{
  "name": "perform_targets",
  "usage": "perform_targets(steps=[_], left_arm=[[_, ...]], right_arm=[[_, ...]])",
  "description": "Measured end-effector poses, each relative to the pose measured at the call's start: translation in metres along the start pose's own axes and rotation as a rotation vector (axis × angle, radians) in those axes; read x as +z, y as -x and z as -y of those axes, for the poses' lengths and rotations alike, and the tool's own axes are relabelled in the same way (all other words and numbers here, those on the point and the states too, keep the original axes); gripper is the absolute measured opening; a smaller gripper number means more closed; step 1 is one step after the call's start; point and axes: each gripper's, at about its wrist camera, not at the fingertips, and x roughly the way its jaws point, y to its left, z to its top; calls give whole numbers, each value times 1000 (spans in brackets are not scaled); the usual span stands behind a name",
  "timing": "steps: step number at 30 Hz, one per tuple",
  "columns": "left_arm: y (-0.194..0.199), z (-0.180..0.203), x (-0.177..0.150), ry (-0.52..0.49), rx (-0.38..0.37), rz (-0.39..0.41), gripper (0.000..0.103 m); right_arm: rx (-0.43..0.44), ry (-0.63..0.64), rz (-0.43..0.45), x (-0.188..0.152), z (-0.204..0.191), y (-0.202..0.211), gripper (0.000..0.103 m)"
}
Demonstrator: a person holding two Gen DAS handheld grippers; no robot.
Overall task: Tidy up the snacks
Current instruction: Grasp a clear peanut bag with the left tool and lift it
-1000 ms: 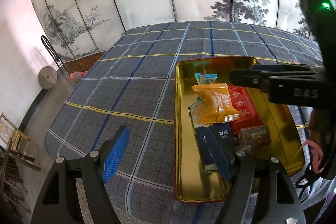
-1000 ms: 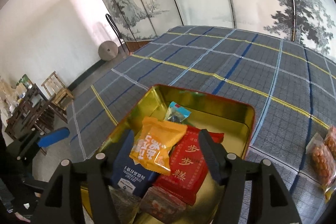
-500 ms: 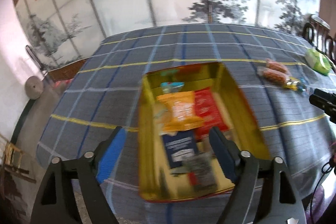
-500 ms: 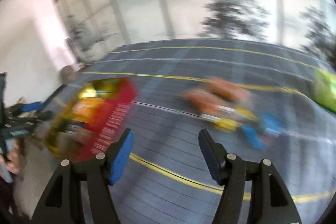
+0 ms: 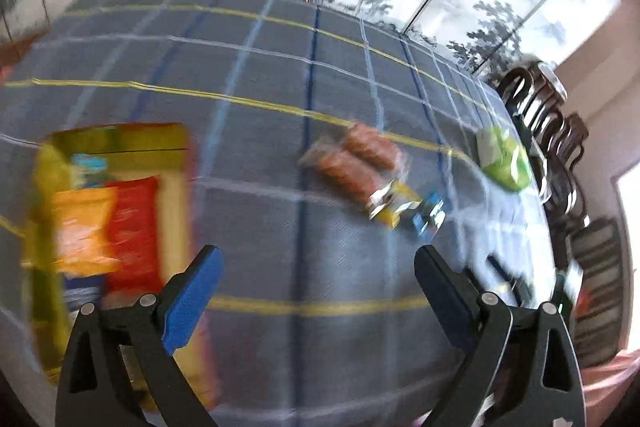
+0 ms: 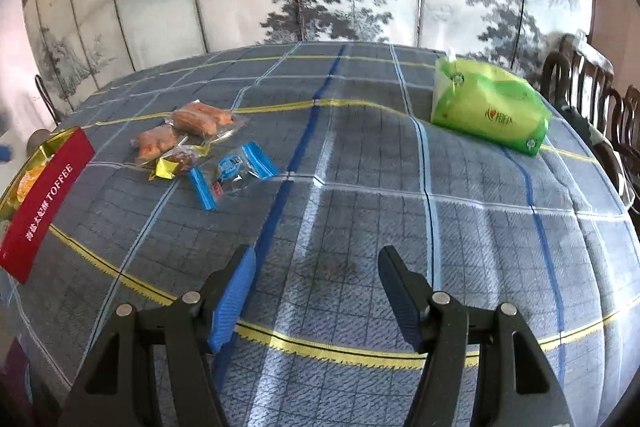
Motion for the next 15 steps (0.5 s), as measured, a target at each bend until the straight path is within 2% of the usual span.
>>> perform_targets(steps=[2,5,6,9,11,15], left_arm=[[-25,11,17,23,16,-45,91],[-68,19,39,84,26,-143,61],[-79,19,44,104,23,-179,55],[-108,18,49,163,31,-264,53],[-115,23,52,163,74,-247,53],[-118,27,59,185,76,-218,55]], right_arm=[[24,21,22,-2,-2,4,65],[65,20,34,-4,-2,7,65],[76,15,41,-4,-1,9,65],[117,-3,63,-6,1,14,66],[140,-7,77,-6,3,17,66],[178,3,95,-8,2,21,65]])
